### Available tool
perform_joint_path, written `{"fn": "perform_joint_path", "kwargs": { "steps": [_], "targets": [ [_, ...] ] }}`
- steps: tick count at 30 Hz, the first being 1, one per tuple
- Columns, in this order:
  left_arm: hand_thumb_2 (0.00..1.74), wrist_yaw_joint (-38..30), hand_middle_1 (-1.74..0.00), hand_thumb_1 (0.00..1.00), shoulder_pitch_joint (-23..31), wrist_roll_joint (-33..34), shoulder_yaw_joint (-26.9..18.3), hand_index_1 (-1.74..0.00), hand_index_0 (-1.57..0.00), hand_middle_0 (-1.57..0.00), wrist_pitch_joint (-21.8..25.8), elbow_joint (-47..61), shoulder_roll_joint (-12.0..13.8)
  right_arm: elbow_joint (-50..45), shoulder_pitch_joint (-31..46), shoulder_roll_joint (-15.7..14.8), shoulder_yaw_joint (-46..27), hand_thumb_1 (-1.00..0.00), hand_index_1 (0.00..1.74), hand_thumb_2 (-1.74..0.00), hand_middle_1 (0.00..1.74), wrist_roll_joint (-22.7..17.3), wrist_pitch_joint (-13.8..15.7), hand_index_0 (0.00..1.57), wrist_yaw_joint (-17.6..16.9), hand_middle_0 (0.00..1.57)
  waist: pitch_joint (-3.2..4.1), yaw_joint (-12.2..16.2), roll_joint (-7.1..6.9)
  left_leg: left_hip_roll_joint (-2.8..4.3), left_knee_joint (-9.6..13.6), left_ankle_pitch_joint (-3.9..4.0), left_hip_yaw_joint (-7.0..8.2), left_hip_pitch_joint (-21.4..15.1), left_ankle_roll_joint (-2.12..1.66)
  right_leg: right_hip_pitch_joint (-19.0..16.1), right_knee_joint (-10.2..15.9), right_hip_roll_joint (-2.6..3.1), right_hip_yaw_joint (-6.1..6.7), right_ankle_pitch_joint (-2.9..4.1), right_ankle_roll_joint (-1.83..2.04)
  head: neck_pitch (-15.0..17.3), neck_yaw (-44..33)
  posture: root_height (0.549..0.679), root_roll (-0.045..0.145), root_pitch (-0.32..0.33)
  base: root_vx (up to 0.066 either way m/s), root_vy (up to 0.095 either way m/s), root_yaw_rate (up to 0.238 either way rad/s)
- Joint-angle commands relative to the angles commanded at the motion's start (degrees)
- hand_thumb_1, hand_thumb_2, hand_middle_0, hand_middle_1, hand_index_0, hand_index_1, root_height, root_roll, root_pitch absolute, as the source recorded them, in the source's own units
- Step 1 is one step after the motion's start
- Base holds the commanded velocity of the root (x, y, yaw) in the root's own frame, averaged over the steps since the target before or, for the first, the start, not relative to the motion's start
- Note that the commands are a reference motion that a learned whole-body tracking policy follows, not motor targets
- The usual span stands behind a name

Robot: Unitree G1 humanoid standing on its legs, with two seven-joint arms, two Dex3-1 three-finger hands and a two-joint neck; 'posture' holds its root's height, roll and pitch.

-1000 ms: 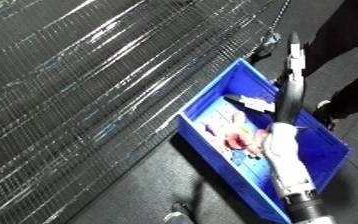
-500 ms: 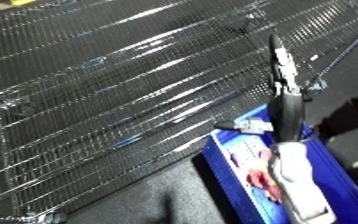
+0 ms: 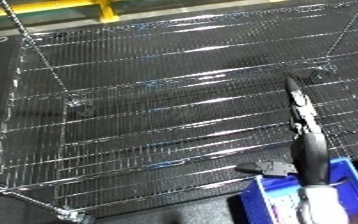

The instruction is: Pick up the object and place it into the box

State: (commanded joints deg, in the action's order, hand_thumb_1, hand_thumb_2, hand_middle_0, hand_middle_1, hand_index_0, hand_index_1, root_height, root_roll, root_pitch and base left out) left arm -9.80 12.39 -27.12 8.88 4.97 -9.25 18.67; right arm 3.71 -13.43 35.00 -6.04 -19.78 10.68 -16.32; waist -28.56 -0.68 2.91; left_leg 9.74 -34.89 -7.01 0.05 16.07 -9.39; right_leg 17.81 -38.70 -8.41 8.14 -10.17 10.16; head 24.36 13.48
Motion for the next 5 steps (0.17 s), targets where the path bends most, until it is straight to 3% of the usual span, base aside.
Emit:
{"fn": "perform_joint_path", "kwargs": {
  "steps": [5],
  "targets": [
    [1.74, -0.22, -1.74, 1.00, -0.40, 0.27, -0.08, -1.74, -1.57, -1.57, -0.03, 0.03, -0.10, 1.02, -1.00, -0.50, 1.18, 0.00, 0.00, 0.00, 0.00, 0.51, -0.23, 0.00, -0.23, 0.00, -0.11, -0.62, -0.31, -0.01, 0.15, -0.01, -0.24, 0.07, 0.06, 0.02, -0.03, 0.01, -0.19, -0.08, 0.04, -0.87, -1.98, 0.630, 0.063, -0.199, 0.016, 0.011, 0.014]
  ]
}}
